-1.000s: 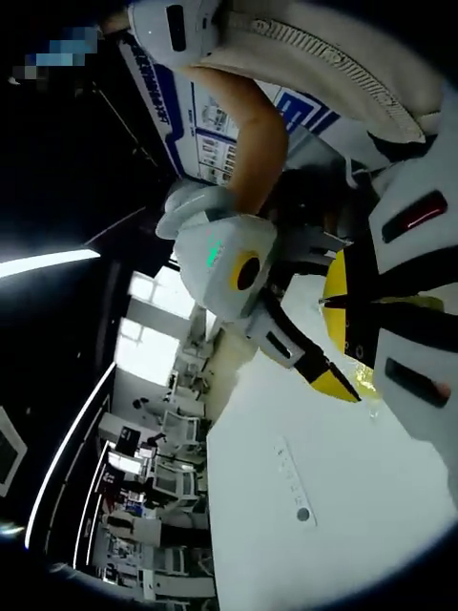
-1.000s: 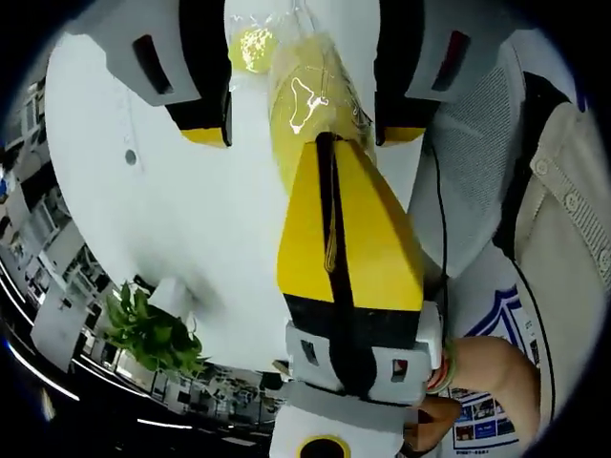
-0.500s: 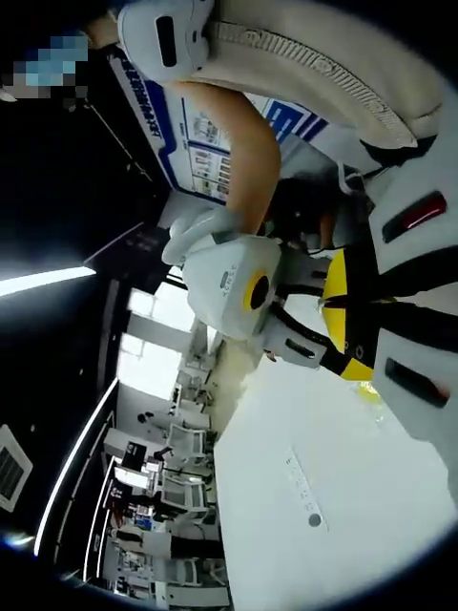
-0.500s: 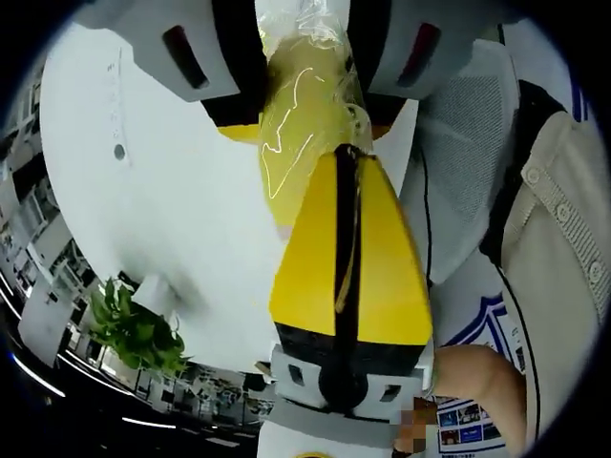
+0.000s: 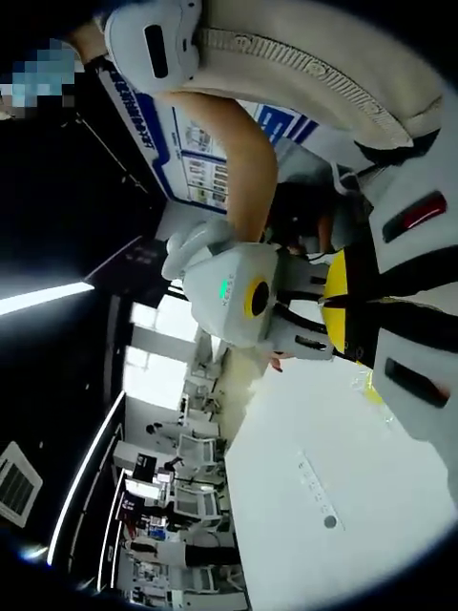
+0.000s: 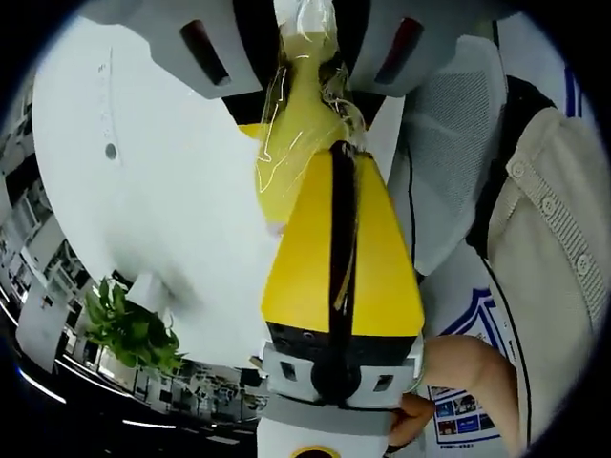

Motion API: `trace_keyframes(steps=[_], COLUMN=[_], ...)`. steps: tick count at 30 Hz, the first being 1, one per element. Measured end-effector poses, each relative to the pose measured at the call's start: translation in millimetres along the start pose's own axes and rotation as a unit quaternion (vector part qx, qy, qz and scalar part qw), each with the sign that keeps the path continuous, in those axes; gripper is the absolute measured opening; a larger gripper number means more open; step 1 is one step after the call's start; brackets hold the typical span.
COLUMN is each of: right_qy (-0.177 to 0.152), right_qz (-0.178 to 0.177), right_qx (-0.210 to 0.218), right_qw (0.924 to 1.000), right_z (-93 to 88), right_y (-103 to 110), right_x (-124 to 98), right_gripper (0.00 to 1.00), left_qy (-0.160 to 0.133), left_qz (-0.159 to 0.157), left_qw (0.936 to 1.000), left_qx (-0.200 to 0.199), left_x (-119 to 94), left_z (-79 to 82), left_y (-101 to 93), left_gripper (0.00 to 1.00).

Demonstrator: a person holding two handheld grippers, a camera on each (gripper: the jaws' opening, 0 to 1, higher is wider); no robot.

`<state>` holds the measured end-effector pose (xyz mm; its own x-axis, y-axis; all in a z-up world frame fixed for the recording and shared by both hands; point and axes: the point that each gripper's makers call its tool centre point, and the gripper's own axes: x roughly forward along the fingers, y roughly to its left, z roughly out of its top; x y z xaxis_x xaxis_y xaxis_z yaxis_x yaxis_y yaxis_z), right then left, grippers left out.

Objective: Compare the silicone blocks by pressing each to a similar depth, holding the contact briefly, and releasing to observe deformation and rebound differences across the visible hardness samples.

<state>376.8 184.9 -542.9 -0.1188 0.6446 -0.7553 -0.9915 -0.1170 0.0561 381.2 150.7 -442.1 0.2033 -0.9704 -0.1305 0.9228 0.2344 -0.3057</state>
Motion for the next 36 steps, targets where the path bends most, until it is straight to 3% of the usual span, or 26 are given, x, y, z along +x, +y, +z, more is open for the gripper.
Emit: trace_keyframes(steps=[18, 29, 31, 36], right_qy=[0.006, 0.004, 0.006, 0.006], right_qz=[0.009, -0.009, -0.028, -0.036], right_qx=[0.007, 0.014, -0.015, -0.030], right_qw=[0.9999, 0.9999, 0.9995, 0.9989], right_z=[-3.1, -6.7, -7.0, -6.4], right_y=[6.9, 0.6, -5.2, -8.4], right_x=[0.4, 5.1, 5.8, 5.5], right_gripper=[0.06, 0.11, 0.11, 0.15], left_qy=[0.001, 0.008, 0.009, -0.002], left_qz=[-0.009, 0.010, 0.012, 0.021], left_qw=[0.9999, 0.9998, 0.9997, 0.9990], left_qx=[-0.006, -0.018, -0.020, -0.038], left_x=[1.2, 1.0, 0.9, -1.4], left_z=[-2.2, -8.1, -9.3, -9.1], left_y=[-3.5, 3.6, 4.5, 11.0], left_gripper=[0.00, 0.00, 0.00, 0.00])
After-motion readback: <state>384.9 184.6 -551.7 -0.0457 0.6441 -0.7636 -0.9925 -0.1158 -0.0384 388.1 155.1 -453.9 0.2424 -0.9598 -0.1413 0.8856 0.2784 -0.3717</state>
